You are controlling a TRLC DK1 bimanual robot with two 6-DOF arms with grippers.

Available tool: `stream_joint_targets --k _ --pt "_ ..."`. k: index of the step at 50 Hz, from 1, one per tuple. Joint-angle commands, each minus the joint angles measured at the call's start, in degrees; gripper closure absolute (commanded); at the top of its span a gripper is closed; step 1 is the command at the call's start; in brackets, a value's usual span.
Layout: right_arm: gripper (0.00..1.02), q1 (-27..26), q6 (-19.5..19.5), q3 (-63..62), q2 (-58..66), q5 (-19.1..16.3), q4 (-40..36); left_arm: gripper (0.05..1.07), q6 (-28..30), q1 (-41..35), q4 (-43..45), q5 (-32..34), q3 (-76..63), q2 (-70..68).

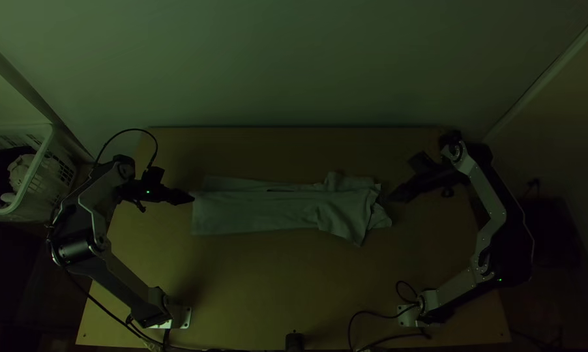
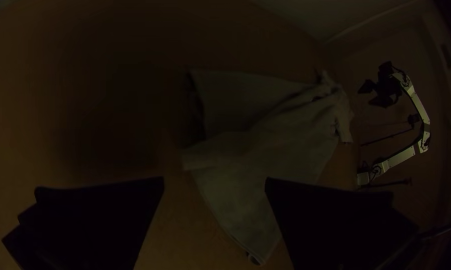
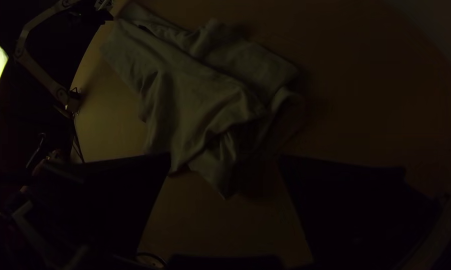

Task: Fold the t-shirt

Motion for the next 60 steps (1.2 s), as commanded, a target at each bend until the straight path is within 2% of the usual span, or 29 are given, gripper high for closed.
stream_joint_targets --k 1,18,24,43,52,60 --pt "0.04 0.7 0.1 -1.6 -1.0 -0.7 -0.4 0.1 -0.6 0.4 -1.3 1.9 -1.9 2.2" --pt "0.04 1.0 0.2 -1.6 -0.5 -0.7 0.3 0.1 -1.6 -2.2 -1.6 3.7 -2.6 4.0" --pt "0.04 1.6 0.5 -2.1 -0.4 -0.7 1.0 0.1 -3.6 -3.1 -1.6 5.3 -1.7 4.9" --pt "0.04 2.8 1.2 -2.5 -0.1 -0.6 2.5 0.1 -5.4 -8.9 -0.7 6.9 -2.0 7.4" --pt "0.04 2.8 1.3 -2.5 0.2 -0.7 2.6 0.1 -8.1 -11.6 0.5 7.3 -1.2 7.6" --pt "0.04 2.7 1.2 -2.5 0.2 -0.6 2.7 0.1 -14.8 -13.5 0.6 7.2 1.0 10.5"
